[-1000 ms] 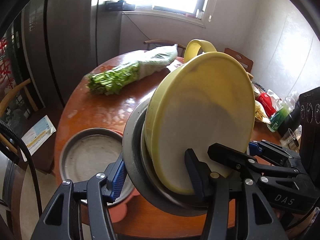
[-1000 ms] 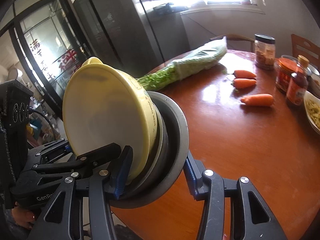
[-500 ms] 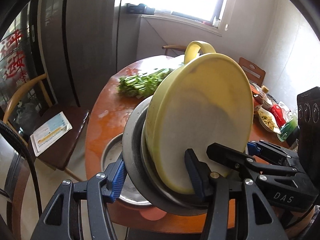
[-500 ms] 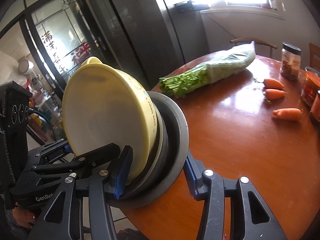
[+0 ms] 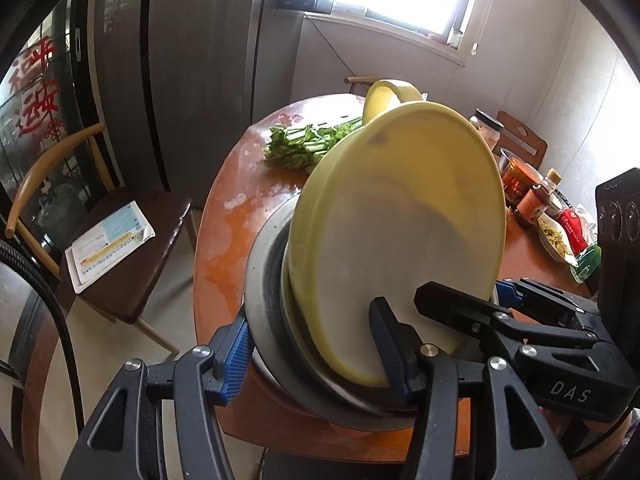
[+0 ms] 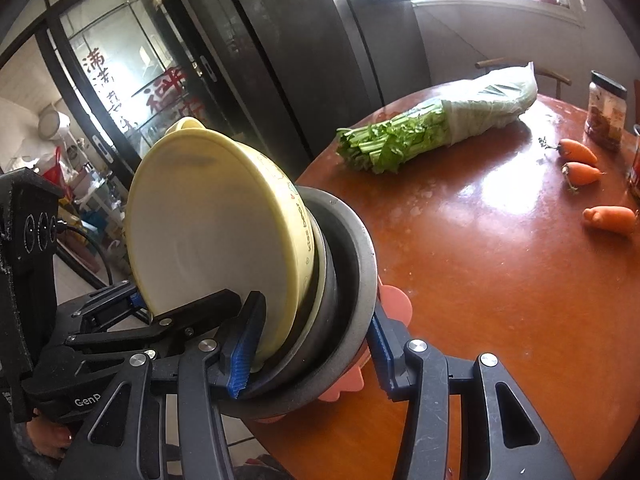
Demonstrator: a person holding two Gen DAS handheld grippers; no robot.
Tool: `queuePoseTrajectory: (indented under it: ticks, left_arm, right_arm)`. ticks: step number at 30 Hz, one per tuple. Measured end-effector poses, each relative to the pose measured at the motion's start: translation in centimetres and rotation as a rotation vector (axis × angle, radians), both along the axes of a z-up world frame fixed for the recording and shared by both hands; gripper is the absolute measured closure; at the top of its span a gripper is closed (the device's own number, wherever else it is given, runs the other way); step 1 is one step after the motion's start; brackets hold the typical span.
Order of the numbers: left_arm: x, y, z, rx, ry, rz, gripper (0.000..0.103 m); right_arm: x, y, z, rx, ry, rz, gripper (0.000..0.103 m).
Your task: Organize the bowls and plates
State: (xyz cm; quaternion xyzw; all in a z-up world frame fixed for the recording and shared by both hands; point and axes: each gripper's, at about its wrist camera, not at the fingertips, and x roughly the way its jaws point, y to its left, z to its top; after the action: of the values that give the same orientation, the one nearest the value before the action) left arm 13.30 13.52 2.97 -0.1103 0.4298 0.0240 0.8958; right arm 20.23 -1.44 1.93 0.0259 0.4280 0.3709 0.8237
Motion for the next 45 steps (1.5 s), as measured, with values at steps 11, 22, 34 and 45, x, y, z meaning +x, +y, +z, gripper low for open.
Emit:
queuePoseTrajectory:
  ticks: [11, 22, 34, 45]
  left_arm:
    - [0.1, 0.9, -1.4, -0.006, 0.024, 0.018, 0.047]
    - [0.4, 1.2, -2.2, -0.002, 0.043, 0.029, 0.047]
    - [0.6, 1.1, -3.0, 0.004, 0.051, 0.036, 0.047]
    - [0.6, 0.9, -3.1, 0.017, 0.038, 0.035, 0.048]
  right_arm:
    - [0.5, 1.1, -1.4, -0.012, 0.029, 0.019, 0.052]
    - [0.9, 1.6, -2.4, -0.009, 0.051, 0.029, 0.052]
    - [1.1, 1.9, -3.2, -0.013, 0.068, 0.036, 0.052]
    - [1.3, 2.2, -3.4, -0.013, 0.059, 0.035, 0.052]
